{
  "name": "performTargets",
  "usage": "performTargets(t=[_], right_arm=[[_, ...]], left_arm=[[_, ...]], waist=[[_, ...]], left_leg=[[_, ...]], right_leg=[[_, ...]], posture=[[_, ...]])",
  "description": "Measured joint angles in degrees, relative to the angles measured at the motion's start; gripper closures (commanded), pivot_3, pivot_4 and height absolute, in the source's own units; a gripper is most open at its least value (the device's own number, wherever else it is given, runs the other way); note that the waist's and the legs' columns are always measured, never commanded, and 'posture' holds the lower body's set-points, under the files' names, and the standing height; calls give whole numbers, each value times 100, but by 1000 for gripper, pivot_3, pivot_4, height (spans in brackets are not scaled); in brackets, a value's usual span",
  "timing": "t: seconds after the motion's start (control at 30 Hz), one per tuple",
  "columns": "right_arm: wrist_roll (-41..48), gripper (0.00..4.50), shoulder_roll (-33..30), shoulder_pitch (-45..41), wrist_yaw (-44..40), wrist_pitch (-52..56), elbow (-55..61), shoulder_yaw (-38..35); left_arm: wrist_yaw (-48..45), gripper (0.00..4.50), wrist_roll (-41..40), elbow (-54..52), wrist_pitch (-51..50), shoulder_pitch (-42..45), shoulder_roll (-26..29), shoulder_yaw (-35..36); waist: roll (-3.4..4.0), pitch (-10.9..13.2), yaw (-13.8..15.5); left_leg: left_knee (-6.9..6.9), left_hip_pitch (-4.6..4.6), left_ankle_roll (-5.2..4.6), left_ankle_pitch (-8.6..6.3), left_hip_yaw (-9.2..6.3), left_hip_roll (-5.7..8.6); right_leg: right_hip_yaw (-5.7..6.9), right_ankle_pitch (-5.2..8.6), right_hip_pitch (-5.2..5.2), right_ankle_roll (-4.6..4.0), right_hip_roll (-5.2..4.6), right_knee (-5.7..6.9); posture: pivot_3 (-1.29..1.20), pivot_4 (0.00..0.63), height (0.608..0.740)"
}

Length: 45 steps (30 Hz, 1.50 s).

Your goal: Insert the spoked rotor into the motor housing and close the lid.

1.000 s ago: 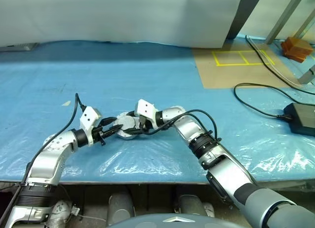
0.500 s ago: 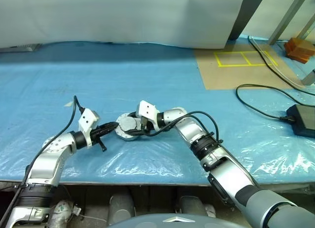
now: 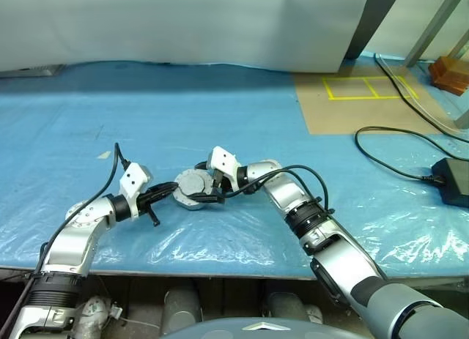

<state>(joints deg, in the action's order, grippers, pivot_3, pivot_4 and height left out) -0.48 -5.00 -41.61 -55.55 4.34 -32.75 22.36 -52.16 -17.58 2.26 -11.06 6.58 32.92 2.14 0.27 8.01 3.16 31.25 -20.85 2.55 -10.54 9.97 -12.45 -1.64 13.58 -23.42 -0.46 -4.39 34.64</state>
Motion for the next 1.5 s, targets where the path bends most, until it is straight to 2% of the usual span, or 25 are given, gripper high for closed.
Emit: performTargets(t=[0.2,0.37,0.57,0.7,1.03,1.27,1.5], right_arm=[[190,44,-103,26,148,-264,122,-420],[582,44,-295,21,10,188,550,-842],[1024,44,-684,45,-346,2026,647,-930],[1711,44,-813,17,-437,3805,192,-1529],[2551,44,-521,-151,-316,5698,67,-2070],[2570,44,-252,-101,-160,5815,103,-1890],[2584,44,112,-28,349,5419,89,-2194]], left_arm=[[-18,4500,19,64,78,78,-64,-41],[-59,4500,19,119,133,95,-61,-38],[-32,4500,58,200,186,172,-83,-99],[-6,4500,79,227,201,190,-83,-131],[-3,4500,89,242,235,198,-75,-130],[-4,4500,94,252,235,221,-70,-133],[-4,4500,96,271,235,227,-48,-132]], waist=[[-5,3,-2],[-6,3,-1],[-7,3,58],[-6,4,85],[-5,4,90],[-5,4,95],[-5,4,84]], left_leg=[[2,-48,21,13,3,0],[2,-51,24,15,5,-1],[5,-48,24,15,6,-2],[5,-46,24,15,7,-5],[5,-41,25,16,15,-13],[4,-40,26,16,15,-13],[3,-36,26,16,16,-15]], right_leg=[[0,-9,-47,-15,3,0],[2,-9,-49,-13,5,1],[2,-9,-46,-13,5,0],[2,-8,-46,-16,5,2],[7,-3,-47,-24,6,5],[8,-3,-47,-24,4,5],[6,-3,-47,-24,5,7]], posture=[[0,150,740],[0,150,740],[0,150,740],[0,150,740],[0,150,740],[0,150,740],[0,150,740]])
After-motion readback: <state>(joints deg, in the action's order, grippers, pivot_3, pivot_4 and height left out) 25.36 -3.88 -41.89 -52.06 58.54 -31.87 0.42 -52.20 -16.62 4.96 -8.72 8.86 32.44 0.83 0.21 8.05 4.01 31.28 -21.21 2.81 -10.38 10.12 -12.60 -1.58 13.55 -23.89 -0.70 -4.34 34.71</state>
